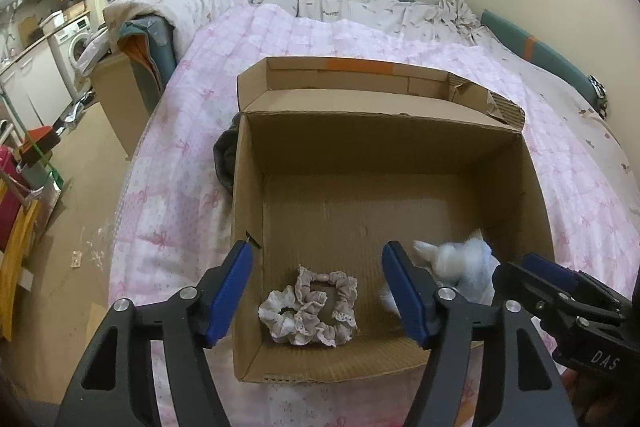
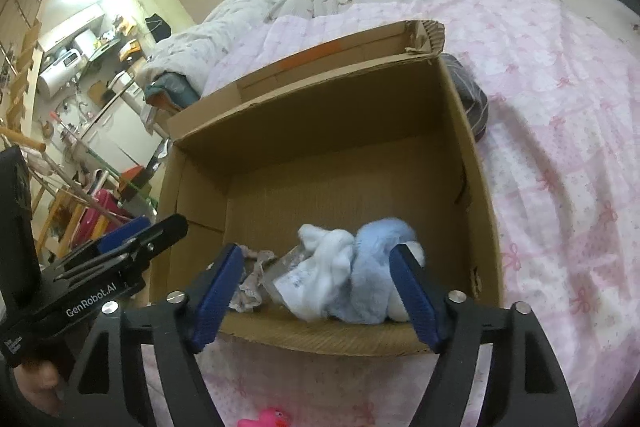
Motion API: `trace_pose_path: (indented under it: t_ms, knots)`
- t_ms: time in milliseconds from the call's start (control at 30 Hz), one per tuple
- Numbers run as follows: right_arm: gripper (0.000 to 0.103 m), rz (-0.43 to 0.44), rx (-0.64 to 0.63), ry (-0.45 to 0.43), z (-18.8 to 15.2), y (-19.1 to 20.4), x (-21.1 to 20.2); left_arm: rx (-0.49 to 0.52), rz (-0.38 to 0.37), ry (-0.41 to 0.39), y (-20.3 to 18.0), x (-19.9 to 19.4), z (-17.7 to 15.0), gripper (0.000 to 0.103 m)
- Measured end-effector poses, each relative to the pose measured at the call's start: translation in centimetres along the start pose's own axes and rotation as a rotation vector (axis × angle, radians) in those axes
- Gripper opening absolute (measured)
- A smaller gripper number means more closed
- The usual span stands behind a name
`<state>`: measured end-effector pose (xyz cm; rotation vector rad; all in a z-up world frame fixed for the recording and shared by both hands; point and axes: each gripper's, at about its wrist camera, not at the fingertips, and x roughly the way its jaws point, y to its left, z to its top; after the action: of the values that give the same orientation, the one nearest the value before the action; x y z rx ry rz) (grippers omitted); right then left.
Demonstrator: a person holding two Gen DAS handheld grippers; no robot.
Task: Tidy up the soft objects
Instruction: 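Move both grippers from the box down toward the pink duck and tan roll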
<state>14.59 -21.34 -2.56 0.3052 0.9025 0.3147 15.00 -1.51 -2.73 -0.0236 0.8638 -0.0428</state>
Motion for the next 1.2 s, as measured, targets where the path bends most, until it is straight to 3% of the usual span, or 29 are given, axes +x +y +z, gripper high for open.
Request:
trace_pose_path:
  t_ms: [633, 867, 1200]
  knots:
    - [0.081, -0.002, 0.008, 0.020, -0.2, -0.2, 0.1, -0.003, 0.019, -0.005, 0.4, -0.8, -0.2, 0.065]
    - [0.081, -0.017, 0.013, 0.004, -0.5, -0.2, -1.4, -0.010, 0.037, -0.036, 1.1, -2.9, -0.8, 0.065]
    - [0.081, -0.058, 0.040, 0.004, -2.8, -0.5, -4.5, -0.059, 0.038, -0.016, 2.7, -5.4, -3.3, 0.065]
